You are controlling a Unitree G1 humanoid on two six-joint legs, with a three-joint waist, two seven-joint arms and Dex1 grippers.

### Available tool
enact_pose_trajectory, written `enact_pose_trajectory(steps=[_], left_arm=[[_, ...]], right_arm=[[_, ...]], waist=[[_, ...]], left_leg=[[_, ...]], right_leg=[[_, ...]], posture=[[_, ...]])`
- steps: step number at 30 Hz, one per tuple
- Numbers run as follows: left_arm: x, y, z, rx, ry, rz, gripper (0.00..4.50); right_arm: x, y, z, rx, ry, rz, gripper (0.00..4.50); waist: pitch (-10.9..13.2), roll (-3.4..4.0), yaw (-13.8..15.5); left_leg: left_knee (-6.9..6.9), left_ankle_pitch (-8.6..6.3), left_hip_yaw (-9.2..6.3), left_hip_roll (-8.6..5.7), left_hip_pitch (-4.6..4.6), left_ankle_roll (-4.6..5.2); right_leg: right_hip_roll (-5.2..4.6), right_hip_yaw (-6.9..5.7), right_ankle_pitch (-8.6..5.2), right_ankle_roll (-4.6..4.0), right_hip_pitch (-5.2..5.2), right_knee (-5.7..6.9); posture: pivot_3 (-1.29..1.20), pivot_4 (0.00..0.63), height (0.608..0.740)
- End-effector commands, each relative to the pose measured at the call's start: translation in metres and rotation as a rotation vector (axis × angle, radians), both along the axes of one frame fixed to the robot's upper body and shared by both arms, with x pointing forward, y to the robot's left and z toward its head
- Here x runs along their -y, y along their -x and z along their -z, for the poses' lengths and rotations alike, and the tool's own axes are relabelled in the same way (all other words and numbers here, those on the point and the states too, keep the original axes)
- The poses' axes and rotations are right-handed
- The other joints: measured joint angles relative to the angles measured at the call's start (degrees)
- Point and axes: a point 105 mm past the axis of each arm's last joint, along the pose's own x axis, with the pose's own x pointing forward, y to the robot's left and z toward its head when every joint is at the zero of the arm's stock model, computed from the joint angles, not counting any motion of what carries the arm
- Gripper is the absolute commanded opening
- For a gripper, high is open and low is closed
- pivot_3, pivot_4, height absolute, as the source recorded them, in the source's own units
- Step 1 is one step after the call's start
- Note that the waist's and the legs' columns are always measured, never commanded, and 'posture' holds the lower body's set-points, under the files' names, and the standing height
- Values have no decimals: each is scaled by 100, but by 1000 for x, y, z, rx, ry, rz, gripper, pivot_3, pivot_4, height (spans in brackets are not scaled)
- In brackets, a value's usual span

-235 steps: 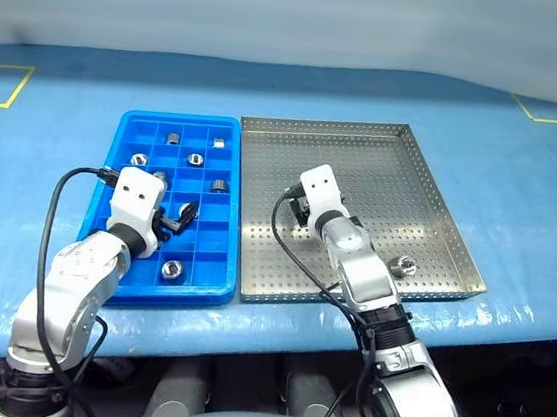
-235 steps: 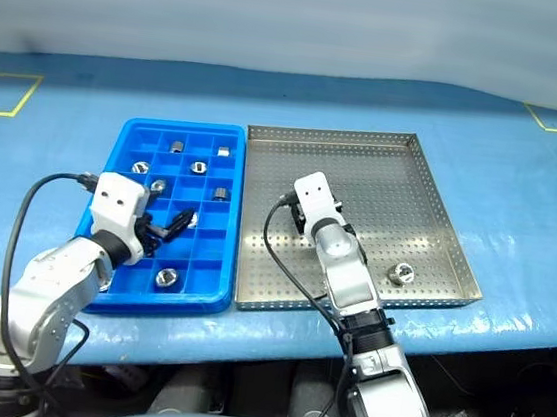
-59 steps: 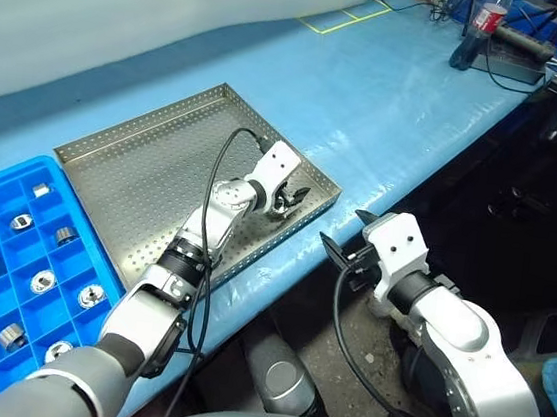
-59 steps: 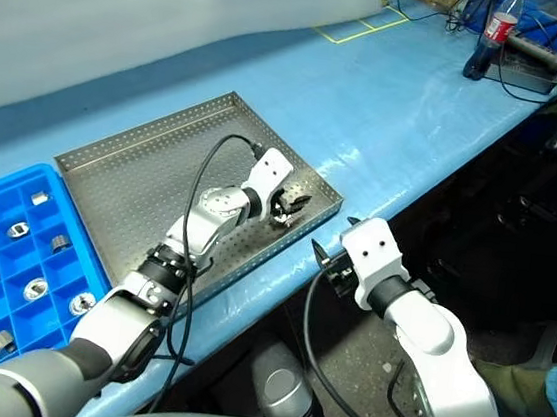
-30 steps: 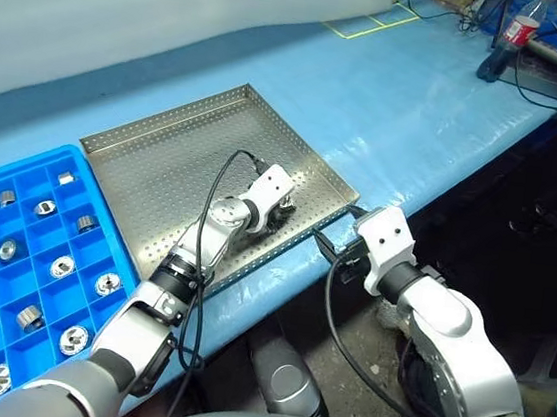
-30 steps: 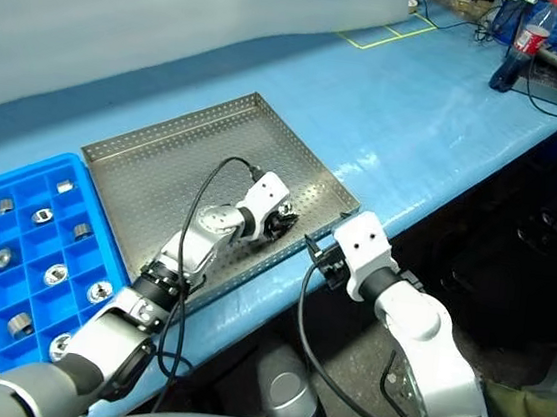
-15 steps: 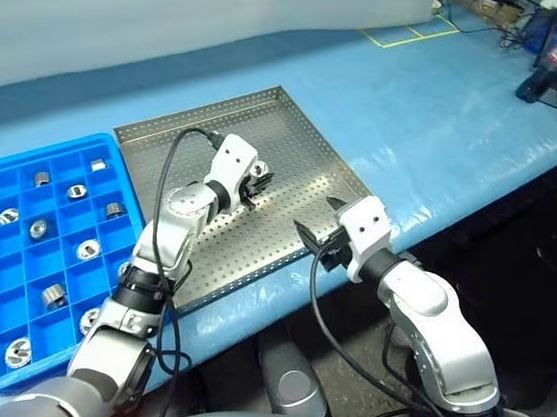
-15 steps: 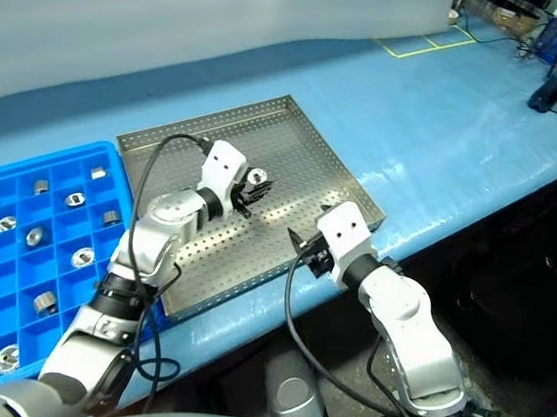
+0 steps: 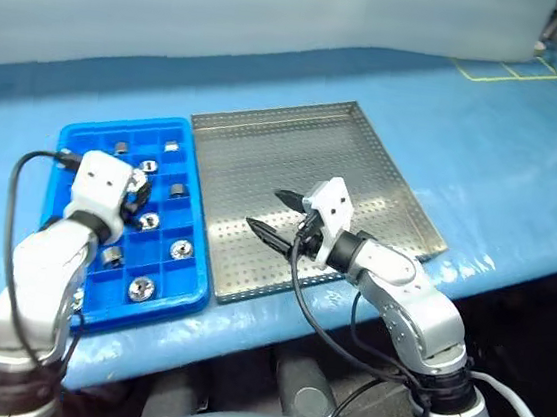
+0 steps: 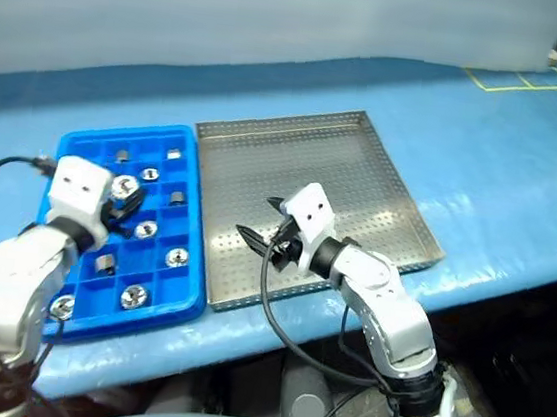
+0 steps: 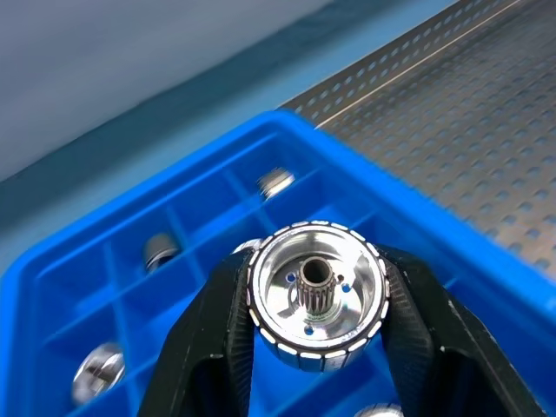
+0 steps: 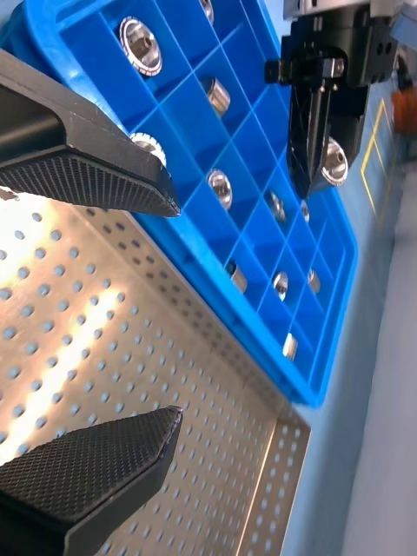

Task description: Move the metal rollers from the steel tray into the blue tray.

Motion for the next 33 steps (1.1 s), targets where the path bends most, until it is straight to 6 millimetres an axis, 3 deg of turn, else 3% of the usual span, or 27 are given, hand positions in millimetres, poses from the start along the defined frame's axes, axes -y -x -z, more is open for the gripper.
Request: enact_pose_trajectory(steps=[1,4,8,22,28,33], left_arm=[[-12,10,-12,46,-34,-82,1696],[-14,8,-8,47,-20,-121,1696],[-7,0,-4,49,-1,-110,1696],[-3,-27,5,43,16,-94,1696],[-4,-25,3,72,52,-113,3686],[8,-26,-13,174,96,-36,3686]], right_arm=[[-7,2,-10,47,-21,-45,3685],[-9,2,-10,56,-7,-57,3685],[-10,2,-11,85,16,-58,3685],[0,-5,-11,113,47,15,3685],[2,-6,-9,118,53,39,3685],[4,-6,-9,122,54,45,3685]], waist=[[-2,-3,282],[-3,-5,634],[-5,-8,872],[-6,-9,902],[-7,-10,894],[-7,-10,891]], left_leg=[[0,-3,-3,4,-1,-6],[1,-12,-8,9,0,-24],[10,-13,-7,13,0,-30],[14,7,-5,24,1,-21],[15,7,-3,25,1,-21],[18,7,-3,25,5,-21]], right_leg=[[1,-8,3,-7,0,0],[-1,-26,3,-25,3,-3],[-3,-37,-19,-74,10,-4],[24,-39,-17,-84,25,1],[24,-38,-17,-84,37,1],[25,-39,-18,-84,49,0]], posture=[[-38,150,740],[-25,150,740],[-35,150,740],[-72,150,740],[-87,150,740],[-89,150,740]])
